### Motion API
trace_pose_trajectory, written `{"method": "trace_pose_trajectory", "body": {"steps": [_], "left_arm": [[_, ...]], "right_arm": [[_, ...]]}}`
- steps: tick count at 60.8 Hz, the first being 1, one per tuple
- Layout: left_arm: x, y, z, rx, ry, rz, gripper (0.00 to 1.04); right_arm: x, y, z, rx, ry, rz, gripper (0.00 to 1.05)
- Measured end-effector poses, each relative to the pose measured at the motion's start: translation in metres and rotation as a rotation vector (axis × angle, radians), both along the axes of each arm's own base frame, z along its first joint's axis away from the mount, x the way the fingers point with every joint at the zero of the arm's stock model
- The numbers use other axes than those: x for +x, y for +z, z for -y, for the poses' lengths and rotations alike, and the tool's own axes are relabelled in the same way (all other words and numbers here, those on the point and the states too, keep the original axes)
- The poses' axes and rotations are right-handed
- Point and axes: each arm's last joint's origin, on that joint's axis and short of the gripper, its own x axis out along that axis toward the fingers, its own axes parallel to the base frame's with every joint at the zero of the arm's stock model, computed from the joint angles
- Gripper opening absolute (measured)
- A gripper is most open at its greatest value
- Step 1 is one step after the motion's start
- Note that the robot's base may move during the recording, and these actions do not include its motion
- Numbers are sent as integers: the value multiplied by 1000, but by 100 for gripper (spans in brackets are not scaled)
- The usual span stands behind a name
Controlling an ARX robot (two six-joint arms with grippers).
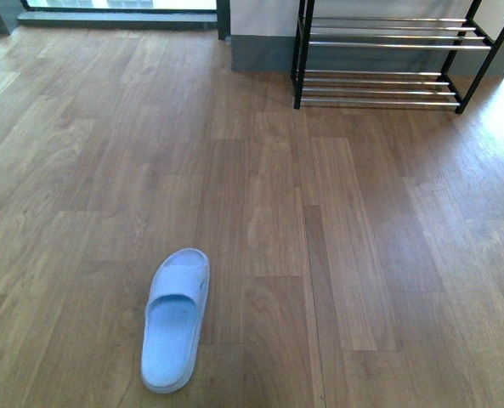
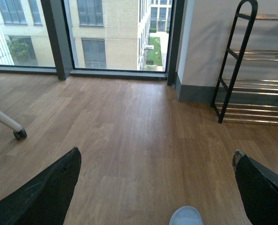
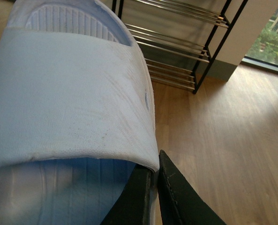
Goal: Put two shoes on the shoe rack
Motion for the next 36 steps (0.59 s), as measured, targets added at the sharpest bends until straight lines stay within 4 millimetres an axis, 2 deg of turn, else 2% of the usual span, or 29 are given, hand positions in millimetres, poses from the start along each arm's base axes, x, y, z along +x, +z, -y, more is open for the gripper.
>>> {"method": "trace_pose_trajectory", "body": {"steps": [14,17,20,24,28,31,33,36], "left_arm": [[0,0,0,-5,4,-8,95],[1,-2,1,-128,186,-211,95],[6,-1,0,-200,253,-314,95],[19,3,-2,-371,304,-389,95],[41,11,-1,-482,306,-425,95],[58,15,1,-494,285,-446,95],[76,15,4,-492,266,-482,95],[102,5,7,-448,261,-563,95]], "right_arm": [[0,0,0,0,3,1,1],[0,0,0,-1,5,3,1],[0,0,0,-1,5,3,1],[0,0,0,-1,4,3,1],[0,0,0,-1,4,3,1],[0,0,0,-1,4,3,1],[0,0,0,-1,5,3,1],[0,0,0,-1,5,3,1]]}}
